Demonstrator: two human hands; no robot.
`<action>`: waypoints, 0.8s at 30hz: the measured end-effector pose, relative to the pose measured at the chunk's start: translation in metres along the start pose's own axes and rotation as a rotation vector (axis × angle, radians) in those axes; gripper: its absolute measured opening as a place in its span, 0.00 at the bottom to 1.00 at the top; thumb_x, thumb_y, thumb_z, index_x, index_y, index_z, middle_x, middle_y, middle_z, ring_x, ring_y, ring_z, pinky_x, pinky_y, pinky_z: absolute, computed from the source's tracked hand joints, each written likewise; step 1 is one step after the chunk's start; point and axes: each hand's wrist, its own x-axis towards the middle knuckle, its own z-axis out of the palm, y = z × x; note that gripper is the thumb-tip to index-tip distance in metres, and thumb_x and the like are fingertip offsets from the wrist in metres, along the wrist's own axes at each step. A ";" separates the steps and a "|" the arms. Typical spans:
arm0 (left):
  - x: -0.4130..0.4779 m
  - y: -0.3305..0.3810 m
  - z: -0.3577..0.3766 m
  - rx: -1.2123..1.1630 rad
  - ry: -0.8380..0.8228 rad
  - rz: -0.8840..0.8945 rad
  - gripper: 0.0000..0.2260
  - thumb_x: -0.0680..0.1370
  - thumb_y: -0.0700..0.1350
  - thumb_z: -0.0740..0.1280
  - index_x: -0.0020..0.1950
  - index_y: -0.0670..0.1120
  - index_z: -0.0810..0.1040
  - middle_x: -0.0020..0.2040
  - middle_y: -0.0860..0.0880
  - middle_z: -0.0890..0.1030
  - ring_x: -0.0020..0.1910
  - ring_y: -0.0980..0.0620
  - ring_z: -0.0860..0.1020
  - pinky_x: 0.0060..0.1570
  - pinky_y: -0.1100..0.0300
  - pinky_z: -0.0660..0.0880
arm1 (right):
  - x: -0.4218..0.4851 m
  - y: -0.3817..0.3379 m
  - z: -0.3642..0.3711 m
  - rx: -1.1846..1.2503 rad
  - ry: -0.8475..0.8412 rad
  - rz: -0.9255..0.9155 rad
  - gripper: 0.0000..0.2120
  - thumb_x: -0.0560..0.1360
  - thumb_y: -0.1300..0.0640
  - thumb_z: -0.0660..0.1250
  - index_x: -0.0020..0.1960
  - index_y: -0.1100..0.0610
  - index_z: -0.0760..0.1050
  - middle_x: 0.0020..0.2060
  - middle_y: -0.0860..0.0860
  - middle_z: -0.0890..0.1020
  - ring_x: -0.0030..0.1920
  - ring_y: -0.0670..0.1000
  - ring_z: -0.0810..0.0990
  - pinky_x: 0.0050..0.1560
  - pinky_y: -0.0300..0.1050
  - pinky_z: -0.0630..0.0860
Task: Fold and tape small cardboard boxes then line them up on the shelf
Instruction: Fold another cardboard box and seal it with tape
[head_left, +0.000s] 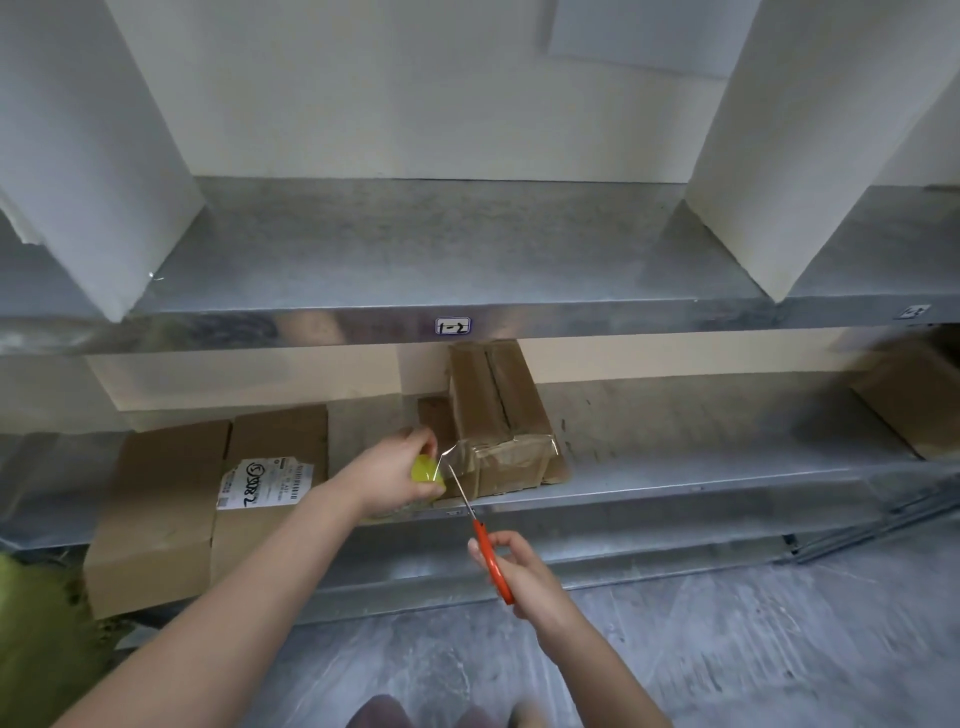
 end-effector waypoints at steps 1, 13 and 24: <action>0.001 0.000 0.000 0.000 -0.005 0.007 0.19 0.72 0.54 0.73 0.55 0.49 0.69 0.54 0.48 0.75 0.49 0.50 0.72 0.44 0.59 0.66 | 0.001 -0.001 0.002 0.009 0.010 0.004 0.18 0.73 0.36 0.67 0.55 0.46 0.74 0.40 0.44 0.76 0.39 0.42 0.73 0.37 0.35 0.65; 0.004 -0.003 0.002 0.008 -0.027 0.046 0.18 0.72 0.55 0.73 0.51 0.52 0.66 0.52 0.49 0.74 0.48 0.49 0.72 0.49 0.55 0.72 | 0.013 0.004 0.004 0.118 0.073 -0.031 0.10 0.76 0.45 0.67 0.52 0.50 0.78 0.39 0.49 0.78 0.42 0.48 0.75 0.46 0.42 0.70; 0.005 -0.004 0.002 0.012 -0.043 0.038 0.19 0.72 0.56 0.72 0.50 0.52 0.65 0.49 0.50 0.73 0.45 0.50 0.71 0.42 0.57 0.68 | 0.029 0.010 -0.002 -0.115 0.155 -0.137 0.15 0.68 0.36 0.72 0.46 0.45 0.75 0.29 0.43 0.77 0.31 0.40 0.76 0.38 0.36 0.72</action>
